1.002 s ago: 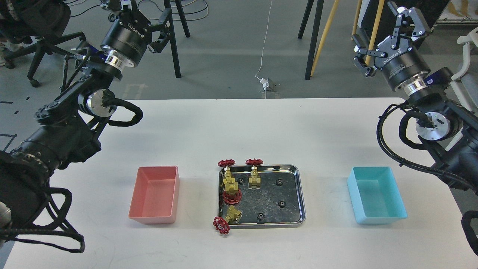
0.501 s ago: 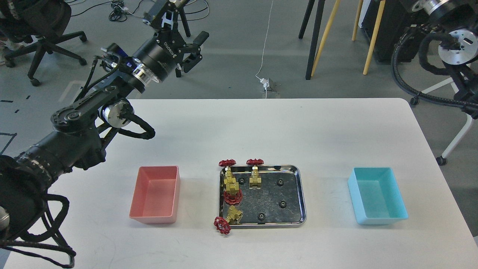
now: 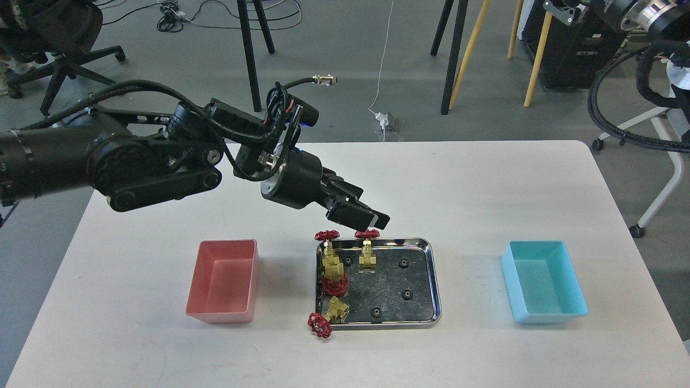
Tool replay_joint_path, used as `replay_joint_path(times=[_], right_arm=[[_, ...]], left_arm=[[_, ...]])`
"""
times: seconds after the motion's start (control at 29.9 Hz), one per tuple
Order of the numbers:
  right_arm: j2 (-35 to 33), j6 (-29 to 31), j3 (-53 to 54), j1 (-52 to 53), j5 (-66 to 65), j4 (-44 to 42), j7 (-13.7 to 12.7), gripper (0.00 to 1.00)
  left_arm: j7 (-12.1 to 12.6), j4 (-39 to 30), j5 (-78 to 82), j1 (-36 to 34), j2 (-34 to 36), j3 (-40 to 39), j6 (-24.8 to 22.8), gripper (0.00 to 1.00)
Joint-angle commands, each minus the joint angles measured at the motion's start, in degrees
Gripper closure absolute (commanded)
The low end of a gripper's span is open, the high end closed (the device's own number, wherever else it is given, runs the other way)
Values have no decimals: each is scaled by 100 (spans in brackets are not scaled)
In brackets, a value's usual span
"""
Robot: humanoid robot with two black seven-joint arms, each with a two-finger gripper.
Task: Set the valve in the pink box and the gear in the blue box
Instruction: 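Swing the left gripper over the tray toward a red-handled brass valve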
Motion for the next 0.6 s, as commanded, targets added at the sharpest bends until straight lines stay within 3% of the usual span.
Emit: replay_joint_path(times=[0.0,0.23,0.57], right_arm=[[51,0,9,28,33,-102,-162,1],[43,0,9,-69,33,-103,-162,1],[25,0,18,-227,33,-103,-153,1]], left_arm=[[0,-39,601,-148,-125,425,875,4],[0,-390,1550,-175,130,548,1579,4],[0,-339,1867,466,131,935,1606,3]])
